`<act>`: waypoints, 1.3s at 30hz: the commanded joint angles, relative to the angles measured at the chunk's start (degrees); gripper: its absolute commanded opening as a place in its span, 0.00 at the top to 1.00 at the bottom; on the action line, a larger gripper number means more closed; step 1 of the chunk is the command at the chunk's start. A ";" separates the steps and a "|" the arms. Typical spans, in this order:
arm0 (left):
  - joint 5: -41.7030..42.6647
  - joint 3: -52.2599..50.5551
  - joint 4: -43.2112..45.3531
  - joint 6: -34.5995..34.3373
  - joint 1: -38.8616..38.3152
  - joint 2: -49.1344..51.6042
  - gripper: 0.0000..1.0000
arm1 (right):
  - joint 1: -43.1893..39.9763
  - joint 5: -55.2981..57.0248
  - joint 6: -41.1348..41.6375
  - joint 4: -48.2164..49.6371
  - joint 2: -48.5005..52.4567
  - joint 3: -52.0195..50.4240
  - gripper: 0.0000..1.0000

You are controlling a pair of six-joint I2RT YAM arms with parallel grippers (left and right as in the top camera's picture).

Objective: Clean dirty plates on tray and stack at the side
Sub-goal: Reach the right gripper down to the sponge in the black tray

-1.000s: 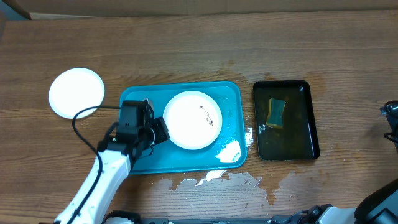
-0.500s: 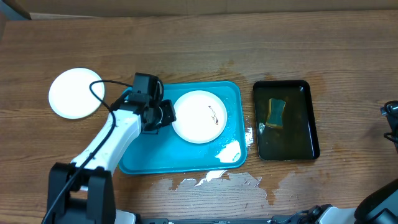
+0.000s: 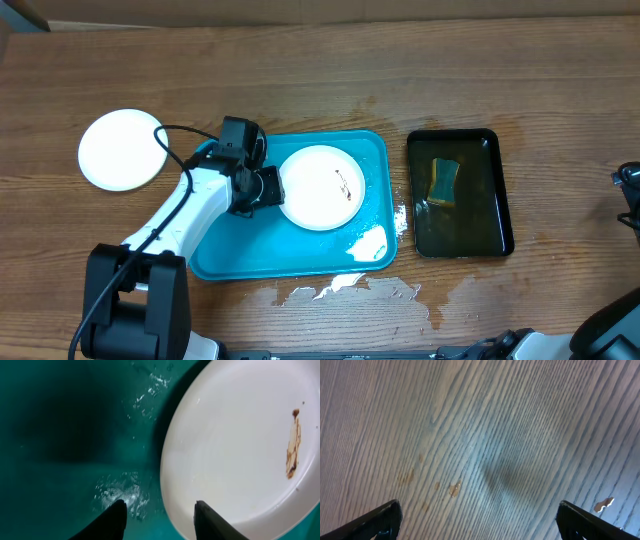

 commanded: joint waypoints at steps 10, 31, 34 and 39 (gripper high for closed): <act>-2.16 10.80 -8.44 4.52 -2.91 2.03 0.48 | -0.22 -0.11 0.44 0.37 -0.79 1.51 0.00; 3.39 10.80 -4.09 3.74 -4.31 9.94 0.25 | -0.07 -32.81 7.54 1.60 -0.79 1.51 0.00; 3.37 10.80 -3.61 3.63 -4.31 9.94 0.23 | 0.04 -41.35 7.50 -0.81 -0.79 1.51 0.00; 3.19 10.64 -2.75 3.48 -4.72 10.16 0.20 | 6.99 -40.72 -0.26 -4.50 -0.96 1.57 0.00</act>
